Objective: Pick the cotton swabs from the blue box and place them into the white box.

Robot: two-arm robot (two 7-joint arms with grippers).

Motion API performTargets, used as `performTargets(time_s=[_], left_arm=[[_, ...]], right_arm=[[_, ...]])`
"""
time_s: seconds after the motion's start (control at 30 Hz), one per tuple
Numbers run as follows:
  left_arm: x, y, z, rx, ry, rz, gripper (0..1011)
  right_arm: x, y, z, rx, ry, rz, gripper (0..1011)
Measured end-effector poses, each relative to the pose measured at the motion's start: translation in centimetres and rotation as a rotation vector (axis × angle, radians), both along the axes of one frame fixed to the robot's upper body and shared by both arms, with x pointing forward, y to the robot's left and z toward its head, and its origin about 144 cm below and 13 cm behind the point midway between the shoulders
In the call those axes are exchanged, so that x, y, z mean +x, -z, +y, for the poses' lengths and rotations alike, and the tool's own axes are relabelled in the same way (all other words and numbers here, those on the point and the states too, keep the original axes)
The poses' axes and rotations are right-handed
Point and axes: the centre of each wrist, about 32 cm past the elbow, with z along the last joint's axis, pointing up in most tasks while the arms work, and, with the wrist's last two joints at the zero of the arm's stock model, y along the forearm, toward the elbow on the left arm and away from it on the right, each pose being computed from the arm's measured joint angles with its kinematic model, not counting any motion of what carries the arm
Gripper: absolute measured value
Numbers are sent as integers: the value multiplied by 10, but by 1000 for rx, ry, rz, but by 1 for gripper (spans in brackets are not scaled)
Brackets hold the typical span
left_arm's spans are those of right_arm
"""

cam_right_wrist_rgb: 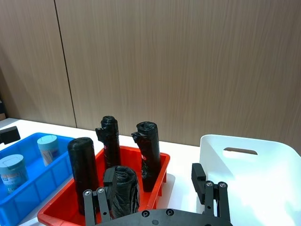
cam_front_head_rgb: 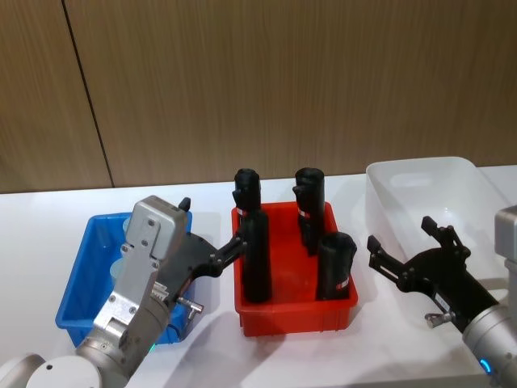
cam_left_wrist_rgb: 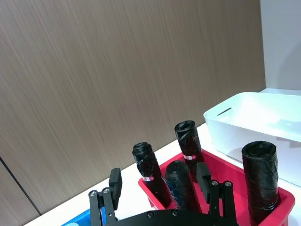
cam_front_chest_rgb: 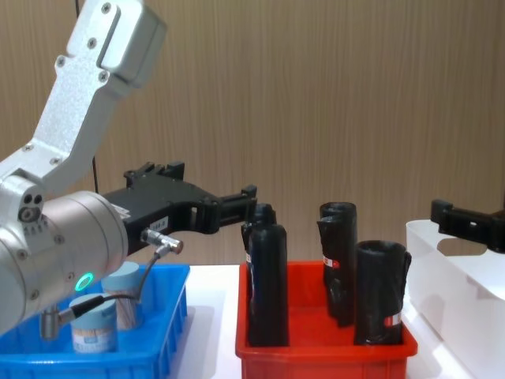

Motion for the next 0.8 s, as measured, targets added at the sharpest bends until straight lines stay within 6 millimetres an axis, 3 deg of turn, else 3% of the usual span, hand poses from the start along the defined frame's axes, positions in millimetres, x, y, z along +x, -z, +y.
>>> performTargets(time_s=[0.8], left_arm=[[0, 0, 0, 0, 0, 0, 1004]], right_arm=[[0, 0, 0, 0, 0, 0, 1002]])
